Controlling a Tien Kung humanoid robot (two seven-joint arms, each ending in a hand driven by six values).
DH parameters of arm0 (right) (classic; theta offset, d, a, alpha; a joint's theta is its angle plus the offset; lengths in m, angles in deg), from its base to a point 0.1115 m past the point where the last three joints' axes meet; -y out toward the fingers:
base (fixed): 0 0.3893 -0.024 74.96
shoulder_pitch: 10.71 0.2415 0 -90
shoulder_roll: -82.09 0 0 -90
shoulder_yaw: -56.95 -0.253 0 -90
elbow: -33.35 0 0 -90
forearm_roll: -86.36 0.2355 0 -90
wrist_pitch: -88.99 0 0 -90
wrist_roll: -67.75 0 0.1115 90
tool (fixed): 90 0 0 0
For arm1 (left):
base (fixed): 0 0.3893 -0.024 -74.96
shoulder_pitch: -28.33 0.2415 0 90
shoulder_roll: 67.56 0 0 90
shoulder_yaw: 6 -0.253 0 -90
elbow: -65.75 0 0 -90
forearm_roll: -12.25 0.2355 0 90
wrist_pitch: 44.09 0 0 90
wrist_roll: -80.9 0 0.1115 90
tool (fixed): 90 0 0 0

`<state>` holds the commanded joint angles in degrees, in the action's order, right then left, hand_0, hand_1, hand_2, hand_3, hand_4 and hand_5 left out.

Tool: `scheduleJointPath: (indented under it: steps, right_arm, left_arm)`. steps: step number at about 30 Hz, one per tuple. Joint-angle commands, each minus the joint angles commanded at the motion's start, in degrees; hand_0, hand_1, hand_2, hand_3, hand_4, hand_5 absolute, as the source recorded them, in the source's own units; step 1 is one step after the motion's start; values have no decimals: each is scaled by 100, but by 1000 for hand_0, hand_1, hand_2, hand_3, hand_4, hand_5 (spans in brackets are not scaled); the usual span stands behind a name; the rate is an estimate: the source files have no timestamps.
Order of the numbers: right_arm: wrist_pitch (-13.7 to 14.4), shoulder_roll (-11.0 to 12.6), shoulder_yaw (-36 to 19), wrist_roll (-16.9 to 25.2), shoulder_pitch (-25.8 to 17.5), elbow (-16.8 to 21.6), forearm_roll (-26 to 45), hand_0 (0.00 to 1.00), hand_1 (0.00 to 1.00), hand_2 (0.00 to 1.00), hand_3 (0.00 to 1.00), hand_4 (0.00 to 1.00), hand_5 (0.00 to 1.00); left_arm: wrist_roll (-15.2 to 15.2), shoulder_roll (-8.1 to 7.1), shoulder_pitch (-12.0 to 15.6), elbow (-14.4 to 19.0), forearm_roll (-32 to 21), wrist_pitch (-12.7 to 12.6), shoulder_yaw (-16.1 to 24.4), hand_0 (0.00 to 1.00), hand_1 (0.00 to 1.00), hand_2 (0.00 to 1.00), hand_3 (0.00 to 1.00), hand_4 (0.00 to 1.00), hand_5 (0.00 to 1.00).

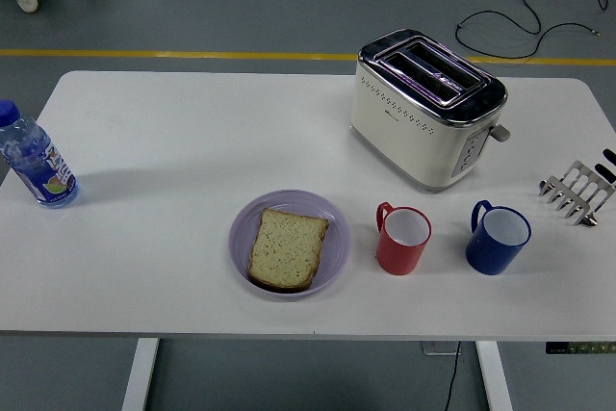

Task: Pick up the cup,pour liquid into bread,place the cup on the desk

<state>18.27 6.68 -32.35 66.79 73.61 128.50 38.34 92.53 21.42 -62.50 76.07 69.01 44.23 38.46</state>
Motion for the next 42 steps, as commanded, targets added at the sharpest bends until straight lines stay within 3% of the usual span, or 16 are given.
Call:
scheduleJointPath:
  steps: [12, 18, 26, 42]
  right_arm:
    - [406, -39, 589, 367, -350, -179, -2329, 925, 859, 947, 989, 998, 191]
    - [535, -62, 891, 532, -468, -249, -2448, 934, 864, 945, 989, 998, 193]
    - [650, -186, 1256, 789, -525, -626, -2430, 939, 867, 944, 975, 998, 193]
    - [856, -385, 1701, 1126, -271, -1292, -2086, 942, 869, 948, 970, 998, 188]
  left_arm:
    - [-17, -17, -45, 0, -49, -12, -63, 659, 704, 727, 621, 363, 939]
    - [-16, -22, -49, 0, -56, -11, -90, 659, 703, 726, 621, 364, 941]
    - [-19, -23, -69, 0, -86, -18, -122, 659, 702, 727, 621, 362, 941]
    - [-6, -7, -92, 0, 11, -12, 4, 658, 703, 726, 620, 360, 942]
